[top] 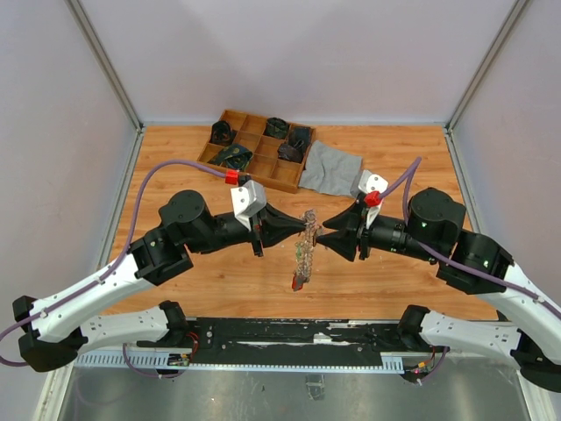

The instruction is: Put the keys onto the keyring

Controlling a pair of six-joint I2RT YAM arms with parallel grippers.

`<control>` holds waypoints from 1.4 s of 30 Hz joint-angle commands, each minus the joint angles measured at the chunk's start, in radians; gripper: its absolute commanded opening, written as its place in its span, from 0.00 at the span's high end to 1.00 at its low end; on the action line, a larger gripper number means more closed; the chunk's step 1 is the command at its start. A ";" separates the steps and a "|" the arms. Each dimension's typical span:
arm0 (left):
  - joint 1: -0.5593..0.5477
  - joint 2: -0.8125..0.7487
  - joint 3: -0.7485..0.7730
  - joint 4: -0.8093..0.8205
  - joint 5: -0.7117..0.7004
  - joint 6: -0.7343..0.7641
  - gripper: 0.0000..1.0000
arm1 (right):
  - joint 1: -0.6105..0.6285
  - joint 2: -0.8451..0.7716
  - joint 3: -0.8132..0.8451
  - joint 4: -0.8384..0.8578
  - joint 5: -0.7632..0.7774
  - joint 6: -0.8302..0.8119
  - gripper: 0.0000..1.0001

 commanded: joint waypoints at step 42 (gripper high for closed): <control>0.205 0.342 -0.178 0.159 -0.342 -0.170 0.99 | 0.005 -0.003 -0.201 -0.128 0.471 0.134 0.02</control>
